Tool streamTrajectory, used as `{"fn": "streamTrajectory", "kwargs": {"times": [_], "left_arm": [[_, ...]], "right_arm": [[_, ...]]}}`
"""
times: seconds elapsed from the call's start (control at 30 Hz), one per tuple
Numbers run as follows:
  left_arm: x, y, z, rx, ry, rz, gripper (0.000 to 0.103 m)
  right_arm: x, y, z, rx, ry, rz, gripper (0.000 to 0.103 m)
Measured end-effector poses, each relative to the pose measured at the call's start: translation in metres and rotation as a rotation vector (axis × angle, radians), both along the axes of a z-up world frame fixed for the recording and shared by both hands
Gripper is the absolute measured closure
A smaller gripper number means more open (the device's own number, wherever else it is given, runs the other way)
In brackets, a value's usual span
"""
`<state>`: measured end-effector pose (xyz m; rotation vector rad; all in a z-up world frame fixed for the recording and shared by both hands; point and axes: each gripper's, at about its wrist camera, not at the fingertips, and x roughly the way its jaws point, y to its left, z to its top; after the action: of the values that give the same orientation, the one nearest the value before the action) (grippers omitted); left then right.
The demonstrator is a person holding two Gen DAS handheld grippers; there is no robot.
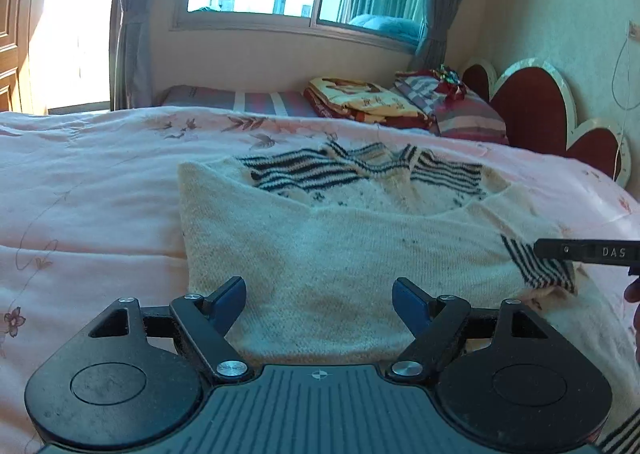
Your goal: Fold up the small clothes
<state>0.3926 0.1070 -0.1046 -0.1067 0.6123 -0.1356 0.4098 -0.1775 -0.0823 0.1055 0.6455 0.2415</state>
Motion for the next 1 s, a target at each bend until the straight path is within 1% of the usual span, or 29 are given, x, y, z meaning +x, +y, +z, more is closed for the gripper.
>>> {"fn": "streamTrajectory", "kwargs": {"times": [0.13, 0.2, 0.3, 0.33, 0.43, 0.53, 0.57, 0.6, 0.63, 0.7, 0.77, 0.83, 0.93, 0.97, 1.0], "left_arm": [[0.02, 0.004, 0.012, 0.03, -0.044, 0.014, 0.023], [0.037, 0.006, 0.016, 0.038, -0.051, 0.012, 0.023], [0.067, 0.008, 0.018, 0.08, -0.054, 0.024, 0.023], [0.077, 0.011, 0.018, 0.074, -0.052, 0.025, 0.023], [0.101, 0.015, 0.01, 0.079, -0.017, 0.018, 0.023], [0.115, 0.019, -0.005, 0.078, 0.039, 0.013, 0.023], [0.116, 0.02, -0.011, 0.089, 0.059, 0.025, 0.023], [0.116, 0.021, -0.017, 0.106, 0.068, 0.031, 0.023], [0.113, 0.021, -0.019, 0.114, 0.061, 0.028, 0.023], [0.109, 0.018, -0.022, 0.137, 0.051, 0.027, 0.023], [0.11, 0.017, -0.022, 0.145, 0.05, 0.024, 0.019], [0.11, 0.019, -0.021, 0.132, 0.049, 0.027, 0.018], [0.11, 0.019, -0.017, 0.144, 0.057, 0.033, 0.018], [0.106, 0.018, -0.012, 0.141, 0.053, 0.037, 0.018], [0.101, 0.018, -0.007, 0.13, 0.039, 0.038, 0.018]], "right_arm": [[0.013, -0.001, 0.005, 0.027, -0.019, -0.017, 0.081], [0.021, 0.003, 0.008, 0.023, -0.023, -0.022, 0.081], [0.036, 0.006, 0.009, -0.001, -0.03, -0.042, 0.081], [0.043, 0.005, 0.008, -0.003, -0.028, -0.058, 0.081], [0.06, 0.0, 0.004, 0.013, 0.001, -0.072, 0.081], [0.073, 0.001, -0.004, -0.008, 0.023, -0.057, 0.081], [0.075, 0.001, -0.007, -0.022, 0.028, -0.06, 0.081], [0.076, 0.0, -0.011, -0.039, 0.037, -0.068, 0.084], [0.077, -0.003, -0.013, -0.035, 0.037, -0.072, 0.088], [0.076, -0.007, -0.015, -0.012, 0.033, -0.07, 0.089], [0.075, -0.007, -0.016, -0.01, 0.028, -0.063, 0.089], [0.076, -0.006, -0.016, -0.006, 0.029, -0.049, 0.084], [0.076, -0.008, -0.011, -0.007, 0.038, -0.041, 0.084], [0.074, -0.009, -0.007, -0.004, 0.032, -0.044, 0.083], [0.07, -0.01, -0.003, -0.003, 0.018, -0.049, 0.077]]}}
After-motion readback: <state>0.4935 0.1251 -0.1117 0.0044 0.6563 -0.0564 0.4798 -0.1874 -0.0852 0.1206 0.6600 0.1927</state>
